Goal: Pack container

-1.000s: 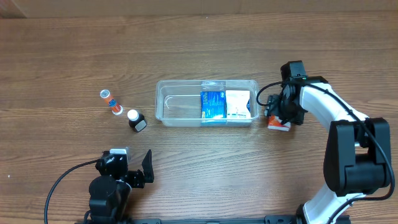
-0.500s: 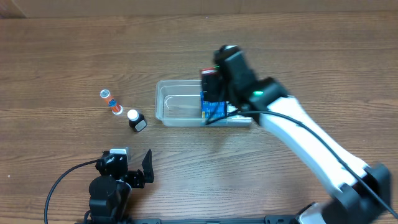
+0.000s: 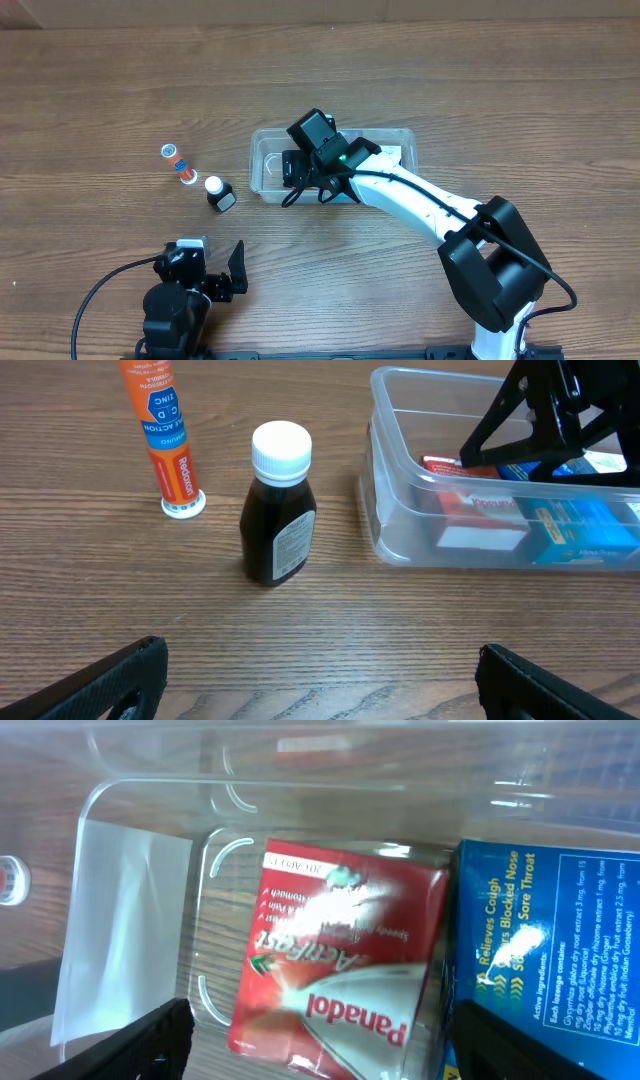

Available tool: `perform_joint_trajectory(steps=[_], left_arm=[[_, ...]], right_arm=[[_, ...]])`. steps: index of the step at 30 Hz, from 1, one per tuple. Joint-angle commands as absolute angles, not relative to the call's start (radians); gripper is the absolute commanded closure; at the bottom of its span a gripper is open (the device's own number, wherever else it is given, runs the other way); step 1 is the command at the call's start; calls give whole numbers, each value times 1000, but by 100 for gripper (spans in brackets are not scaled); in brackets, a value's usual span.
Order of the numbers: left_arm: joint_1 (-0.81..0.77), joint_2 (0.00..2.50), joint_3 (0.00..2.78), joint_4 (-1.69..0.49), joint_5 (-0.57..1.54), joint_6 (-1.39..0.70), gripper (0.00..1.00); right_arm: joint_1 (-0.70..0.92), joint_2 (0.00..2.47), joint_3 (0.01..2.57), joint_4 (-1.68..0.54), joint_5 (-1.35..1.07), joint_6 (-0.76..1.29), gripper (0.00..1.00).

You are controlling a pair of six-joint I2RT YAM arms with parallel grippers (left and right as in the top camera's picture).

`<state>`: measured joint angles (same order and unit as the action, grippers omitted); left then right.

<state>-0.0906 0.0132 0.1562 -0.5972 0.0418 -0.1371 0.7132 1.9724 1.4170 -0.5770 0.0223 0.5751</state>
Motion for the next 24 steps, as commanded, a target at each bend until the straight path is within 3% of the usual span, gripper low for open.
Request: perform_joint_trajectory(steps=[1, 4, 9, 11, 13, 18, 24], left_arm=[[-96, 5, 153, -594, 45, -119, 0], [-96, 5, 153, -594, 45, -119, 0], [-96, 5, 153, -594, 45, -119, 0], [-96, 5, 153, -594, 45, -119, 0], [-96, 5, 153, -594, 45, -119, 0], [-95, 5, 153, -565, 18, -105, 0], [-95, 5, 162, -532, 131, -256, 0]], right_arm=[[710, 1967, 1421, -577, 25, 568, 15], [709, 1864, 1449, -622, 90, 465, 16], [624, 1495, 1541, -972, 157, 483, 14], [532, 1383, 1541, -1036, 157, 503, 10], [376, 1287, 1540, -1074, 157, 501, 0], [76, 1266, 1538, -1159, 73, 502, 0], [60, 1292, 1538, -1215, 57, 501, 0]])
